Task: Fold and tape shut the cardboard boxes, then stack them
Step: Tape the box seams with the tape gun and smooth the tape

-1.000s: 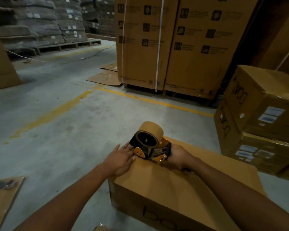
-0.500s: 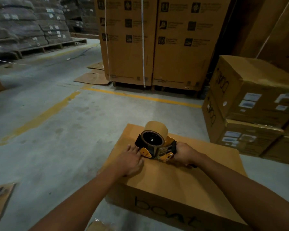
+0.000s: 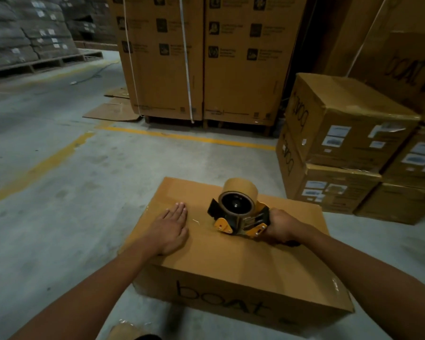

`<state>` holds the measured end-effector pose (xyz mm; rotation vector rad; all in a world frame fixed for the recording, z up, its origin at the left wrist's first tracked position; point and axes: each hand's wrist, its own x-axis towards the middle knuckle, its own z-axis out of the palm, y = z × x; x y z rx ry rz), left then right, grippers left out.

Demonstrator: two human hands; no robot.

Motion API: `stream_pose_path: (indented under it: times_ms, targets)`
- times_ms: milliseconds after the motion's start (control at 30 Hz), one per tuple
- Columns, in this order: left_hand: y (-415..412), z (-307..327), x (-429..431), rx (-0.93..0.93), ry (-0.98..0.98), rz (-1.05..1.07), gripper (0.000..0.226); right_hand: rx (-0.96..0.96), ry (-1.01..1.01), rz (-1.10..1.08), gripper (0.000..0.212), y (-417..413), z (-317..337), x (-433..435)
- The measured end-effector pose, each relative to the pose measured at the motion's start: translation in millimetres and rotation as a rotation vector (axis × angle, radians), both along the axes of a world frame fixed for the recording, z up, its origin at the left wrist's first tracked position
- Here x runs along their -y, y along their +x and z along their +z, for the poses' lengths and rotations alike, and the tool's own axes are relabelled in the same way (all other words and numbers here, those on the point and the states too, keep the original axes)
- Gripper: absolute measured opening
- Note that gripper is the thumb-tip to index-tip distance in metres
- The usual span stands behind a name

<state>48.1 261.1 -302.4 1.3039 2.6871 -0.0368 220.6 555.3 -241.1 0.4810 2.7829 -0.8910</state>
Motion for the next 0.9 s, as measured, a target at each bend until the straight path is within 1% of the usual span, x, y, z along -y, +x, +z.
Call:
stream_pose_path:
  times_ms: [33, 67, 133, 267, 467, 567, 633, 700, 833, 900]
  targets:
    - [4, 2, -1, -0.006, -0.010, 0.001, 0.086, 0.008, 0.001, -0.008, 0.014, 7, 2, -4]
    - [8, 3, -3, -0.008, -0.019, -0.006, 0.084, 0.011, 0.004, -0.013, 0.015, 10, 3, -6]
    - [23, 6, -13, 0.008, -0.028, -0.060, 0.072, 0.014, 0.008, -0.018, 0.017, 11, 2, -7]
    - [50, 7, -42, 0.046, -0.024, -0.174, 0.068, 0.033, 0.063, -0.003, 0.020, 8, -1, -6]
    - [50, 5, -50, 0.059, 0.000, -0.189, 0.068, 0.017, 0.088, 0.010, 0.021, 10, -1, -7]
    - [49, 3, -49, 0.084, 0.016, -0.191, 0.068, 0.062, 0.084, -0.001, 0.019, 20, 1, -19]
    - [48, 2, -48, 0.088, 0.030, -0.194, 0.068, 0.088, 0.068, -0.045, 0.022, 33, 3, -35]
    - [48, 2, -47, 0.084, 0.016, -0.191, 0.074, 0.087, 0.068, -0.082, 0.024, 49, 4, -48]
    - [61, 5, -55, 0.060, -0.043, -0.177, 0.113, 0.067, 0.106, -0.088, 0.033, 64, 1, -52]
    - [72, 10, -61, 0.068, -0.052, -0.251, 0.117, 0.067, 0.080, -0.102, 0.029, 65, 2, -50]
